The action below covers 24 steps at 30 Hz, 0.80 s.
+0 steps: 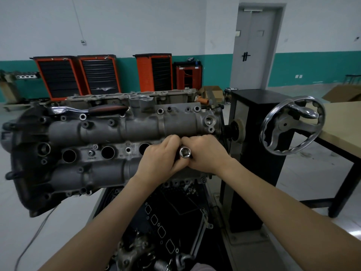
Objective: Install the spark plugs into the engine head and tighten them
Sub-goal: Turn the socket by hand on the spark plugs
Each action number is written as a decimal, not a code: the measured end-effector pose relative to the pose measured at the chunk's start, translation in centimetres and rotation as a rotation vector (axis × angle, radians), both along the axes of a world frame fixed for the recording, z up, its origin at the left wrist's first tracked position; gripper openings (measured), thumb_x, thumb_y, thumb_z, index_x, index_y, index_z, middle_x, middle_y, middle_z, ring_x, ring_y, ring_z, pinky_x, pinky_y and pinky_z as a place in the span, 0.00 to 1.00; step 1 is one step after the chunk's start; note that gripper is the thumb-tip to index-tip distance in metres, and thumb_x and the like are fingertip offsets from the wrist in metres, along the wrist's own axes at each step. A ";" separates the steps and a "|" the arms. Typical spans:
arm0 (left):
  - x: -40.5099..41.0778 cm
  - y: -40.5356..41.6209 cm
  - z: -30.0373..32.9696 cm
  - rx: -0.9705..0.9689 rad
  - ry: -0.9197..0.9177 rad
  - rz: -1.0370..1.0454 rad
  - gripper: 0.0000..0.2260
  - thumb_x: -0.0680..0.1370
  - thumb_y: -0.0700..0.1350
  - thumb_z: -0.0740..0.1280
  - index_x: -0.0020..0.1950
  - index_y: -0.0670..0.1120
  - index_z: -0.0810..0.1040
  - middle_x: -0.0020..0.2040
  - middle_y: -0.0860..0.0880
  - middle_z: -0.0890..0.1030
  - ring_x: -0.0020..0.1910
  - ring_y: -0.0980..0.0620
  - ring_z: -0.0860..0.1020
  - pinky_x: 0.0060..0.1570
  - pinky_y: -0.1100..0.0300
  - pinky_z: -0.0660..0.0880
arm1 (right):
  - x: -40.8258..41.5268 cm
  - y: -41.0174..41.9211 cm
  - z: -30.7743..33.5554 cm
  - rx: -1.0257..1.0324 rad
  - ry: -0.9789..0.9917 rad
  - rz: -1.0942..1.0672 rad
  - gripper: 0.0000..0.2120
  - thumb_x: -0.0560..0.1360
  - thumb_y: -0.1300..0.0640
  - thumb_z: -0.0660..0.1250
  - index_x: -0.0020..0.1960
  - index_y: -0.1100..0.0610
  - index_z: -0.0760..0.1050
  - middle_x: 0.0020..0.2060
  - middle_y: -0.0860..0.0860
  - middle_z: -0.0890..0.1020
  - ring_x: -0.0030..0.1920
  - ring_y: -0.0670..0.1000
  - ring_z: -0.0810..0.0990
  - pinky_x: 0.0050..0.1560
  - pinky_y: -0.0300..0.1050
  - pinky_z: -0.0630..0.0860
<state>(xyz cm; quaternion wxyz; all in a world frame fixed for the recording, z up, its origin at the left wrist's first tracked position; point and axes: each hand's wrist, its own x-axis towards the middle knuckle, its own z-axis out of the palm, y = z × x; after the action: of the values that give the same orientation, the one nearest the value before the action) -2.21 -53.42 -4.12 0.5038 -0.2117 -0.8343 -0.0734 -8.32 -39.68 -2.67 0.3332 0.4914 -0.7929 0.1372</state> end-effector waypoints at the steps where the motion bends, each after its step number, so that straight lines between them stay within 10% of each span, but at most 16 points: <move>1: 0.0 0.0 0.0 0.008 0.002 0.014 0.10 0.72 0.49 0.60 0.39 0.46 0.61 0.27 0.47 0.70 0.20 0.47 0.69 0.22 0.64 0.56 | 0.2 0.1 0.1 -0.028 0.012 0.007 0.07 0.65 0.63 0.70 0.35 0.64 0.73 0.26 0.57 0.77 0.24 0.59 0.75 0.27 0.42 0.62; 24: -0.1 0.1 0.1 -0.025 0.066 0.103 0.14 0.71 0.51 0.61 0.31 0.43 0.69 0.25 0.49 0.71 0.20 0.50 0.70 0.26 0.66 0.53 | 0.4 0.2 0.1 -0.103 0.024 0.033 0.08 0.62 0.66 0.72 0.30 0.62 0.72 0.23 0.55 0.76 0.22 0.58 0.74 0.20 0.43 0.66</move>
<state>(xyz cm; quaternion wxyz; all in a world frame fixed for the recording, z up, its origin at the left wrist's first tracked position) -2.29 -53.34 -4.03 0.5313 -0.1772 -0.8279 -0.0300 -7.90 -39.44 -2.56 0.3653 0.4881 -0.7726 0.1773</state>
